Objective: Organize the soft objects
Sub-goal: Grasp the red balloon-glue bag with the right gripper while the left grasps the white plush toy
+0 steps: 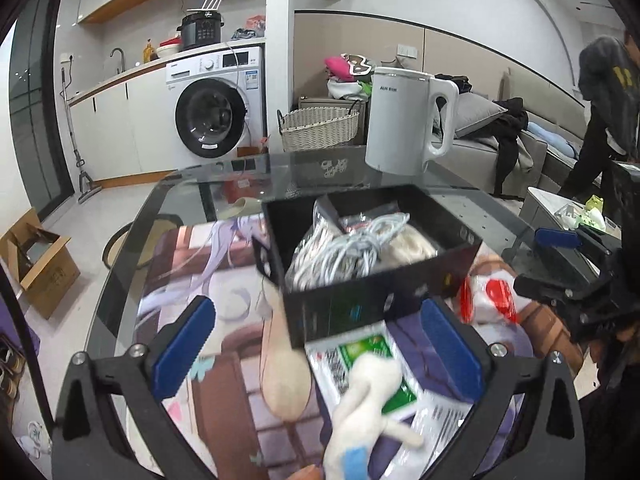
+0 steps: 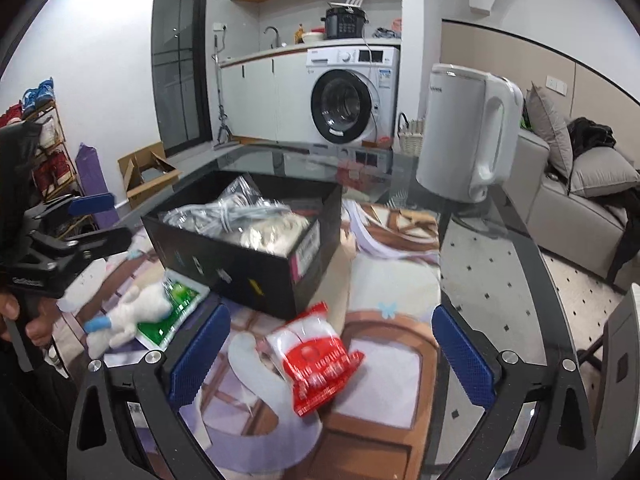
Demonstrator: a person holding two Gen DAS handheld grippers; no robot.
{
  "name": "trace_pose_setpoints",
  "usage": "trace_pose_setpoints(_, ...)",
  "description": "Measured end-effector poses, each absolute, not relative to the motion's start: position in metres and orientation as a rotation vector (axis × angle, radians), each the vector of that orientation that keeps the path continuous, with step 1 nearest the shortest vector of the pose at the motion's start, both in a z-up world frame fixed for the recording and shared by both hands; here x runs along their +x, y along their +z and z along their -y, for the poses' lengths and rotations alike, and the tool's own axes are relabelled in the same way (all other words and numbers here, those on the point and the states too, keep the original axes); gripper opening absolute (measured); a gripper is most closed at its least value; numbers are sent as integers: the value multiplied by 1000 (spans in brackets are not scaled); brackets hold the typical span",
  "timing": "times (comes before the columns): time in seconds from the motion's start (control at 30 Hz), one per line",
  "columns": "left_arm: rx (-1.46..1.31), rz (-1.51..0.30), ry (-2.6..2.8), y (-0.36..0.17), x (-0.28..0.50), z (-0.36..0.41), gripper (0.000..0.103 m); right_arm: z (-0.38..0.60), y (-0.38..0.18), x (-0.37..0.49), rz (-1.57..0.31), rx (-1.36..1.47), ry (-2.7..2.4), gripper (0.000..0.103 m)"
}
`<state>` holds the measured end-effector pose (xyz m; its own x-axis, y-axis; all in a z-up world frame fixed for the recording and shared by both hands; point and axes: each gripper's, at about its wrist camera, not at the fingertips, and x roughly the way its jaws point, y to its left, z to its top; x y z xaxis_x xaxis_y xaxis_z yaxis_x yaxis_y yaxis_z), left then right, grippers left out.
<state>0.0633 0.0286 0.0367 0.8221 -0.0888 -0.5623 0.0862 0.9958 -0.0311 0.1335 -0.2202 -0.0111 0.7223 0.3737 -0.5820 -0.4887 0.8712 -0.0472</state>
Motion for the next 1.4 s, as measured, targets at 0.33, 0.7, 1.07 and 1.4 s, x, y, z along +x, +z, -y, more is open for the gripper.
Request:
trace_pose_setpoints(0.33, 7, -650, -123, 18, 40, -25, 103, 222, -26, 128, -662, -195, 498, 103)
trace_pose_setpoints(0.7, 28, -696, -166, 6, 44, -20, 103, 214, -40, 139, -718, -198, 505, 103)
trace_pose_setpoints(1.07, 19, -767, -167, -10, 54, -20, 103, 206, -50, 157, -779, -184, 525, 103)
trace_pose_setpoints(1.4, 10, -800, -214, -20, 56, -17, 103, 190, -58, 168, -828, -206, 572, 103)
